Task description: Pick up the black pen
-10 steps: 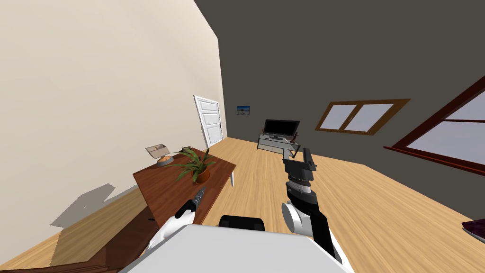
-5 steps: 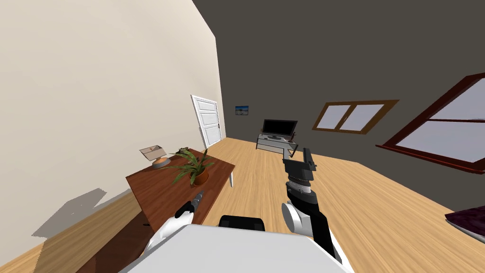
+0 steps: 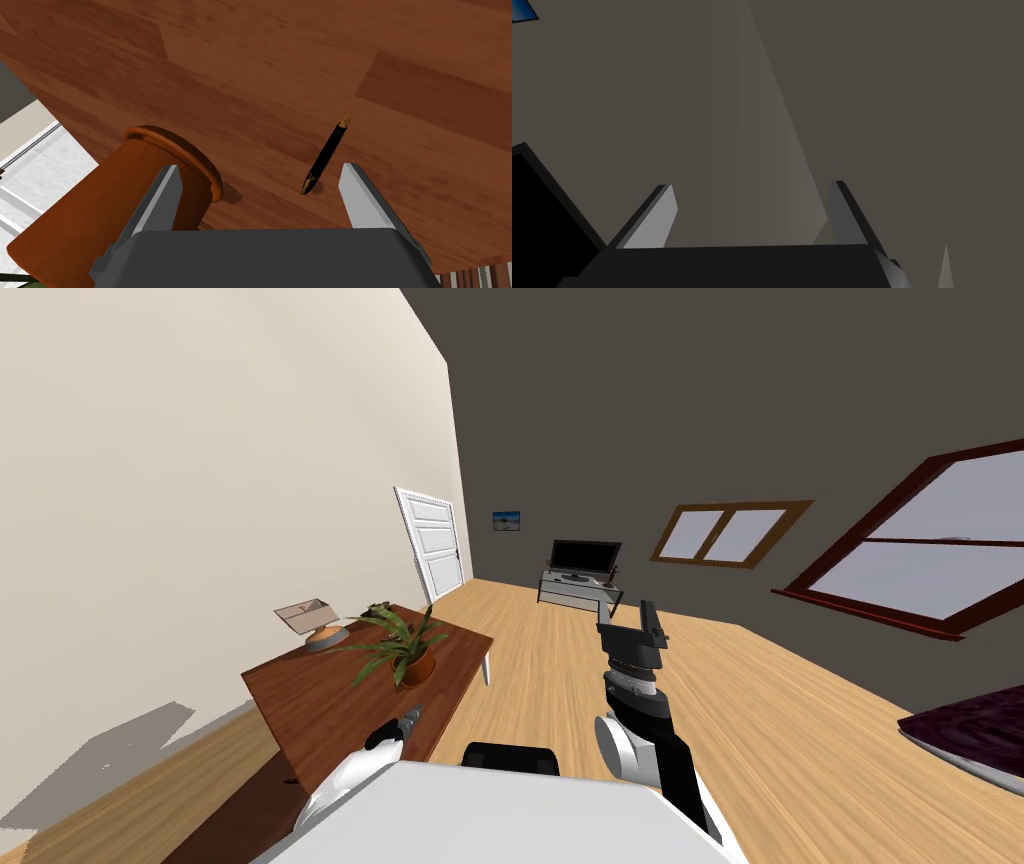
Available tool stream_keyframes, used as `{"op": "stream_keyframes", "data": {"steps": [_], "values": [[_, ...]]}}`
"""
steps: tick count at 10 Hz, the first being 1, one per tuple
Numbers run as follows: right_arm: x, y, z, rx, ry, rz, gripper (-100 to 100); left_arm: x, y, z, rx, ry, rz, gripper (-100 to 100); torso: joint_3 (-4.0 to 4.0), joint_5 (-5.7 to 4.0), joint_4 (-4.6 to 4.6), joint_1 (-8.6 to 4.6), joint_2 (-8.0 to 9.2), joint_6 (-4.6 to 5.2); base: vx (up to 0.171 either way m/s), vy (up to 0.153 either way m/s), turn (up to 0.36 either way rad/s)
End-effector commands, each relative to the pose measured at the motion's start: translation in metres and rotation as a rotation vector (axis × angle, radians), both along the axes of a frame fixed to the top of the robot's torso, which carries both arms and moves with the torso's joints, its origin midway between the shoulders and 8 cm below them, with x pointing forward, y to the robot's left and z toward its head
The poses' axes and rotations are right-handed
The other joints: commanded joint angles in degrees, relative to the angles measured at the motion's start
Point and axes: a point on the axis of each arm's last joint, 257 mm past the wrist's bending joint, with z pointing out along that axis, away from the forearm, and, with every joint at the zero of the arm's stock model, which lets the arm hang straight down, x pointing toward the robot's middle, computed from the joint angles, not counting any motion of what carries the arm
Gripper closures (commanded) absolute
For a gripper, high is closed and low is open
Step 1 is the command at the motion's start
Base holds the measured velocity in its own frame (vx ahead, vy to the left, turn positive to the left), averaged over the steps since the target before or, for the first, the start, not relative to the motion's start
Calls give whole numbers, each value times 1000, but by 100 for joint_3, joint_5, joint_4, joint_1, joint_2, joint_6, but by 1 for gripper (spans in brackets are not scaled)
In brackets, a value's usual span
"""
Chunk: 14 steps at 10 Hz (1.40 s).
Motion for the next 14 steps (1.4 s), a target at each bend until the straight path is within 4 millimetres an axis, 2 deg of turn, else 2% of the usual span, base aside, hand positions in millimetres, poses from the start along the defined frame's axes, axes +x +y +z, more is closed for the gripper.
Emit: {"op": "stream_keyframes", "data": {"steps": [1, 2, 5, 6, 7, 8, 14], "values": [[0, 0, 0, 0, 0, 0, 0, -24, 7, -13, 4, 77, 6, -100, 0, 0, 0, 0, 0, 0, 31, 11, -100], [0, 0, 0, 0, 0, 0, 0, -35, 14, -20, 8, 125, 7, -100, -1, 0, 0, -1, -2, 3, 48, 19, -137], [0, 0, 0, 0, 0, 0, 0, -54, 21, -28, 11, 185, 12, -100, -2, 0, 0, -1, -4, 2, 31, 12, -52], [0, 0, 0, 0, 0, 0, 0, -68, 27, -33, 14, 233, 15, -100, -1, 0, 0, -2, -1, 0, 31, 15, -73], [0, 0, 0, 0, 0, 0, 0, -68, 27, -33, 14, 233, 15, -100, -1, 0, 0, 0, -3, 1, 30, 15, -49], [0, 0, 0, 0, 0, 0, 0, -80, 32, -37, 16, 277, 17, -100, 0, 0, 0, -2, -1, 0, 37, 12, -98], [0, 0, 0, 0, 0, 0, 0, -127, 52, -45, 23, 436, 25, -100, -6, 0, -2, -1, -10, 1, 45, 16, -76]]}}
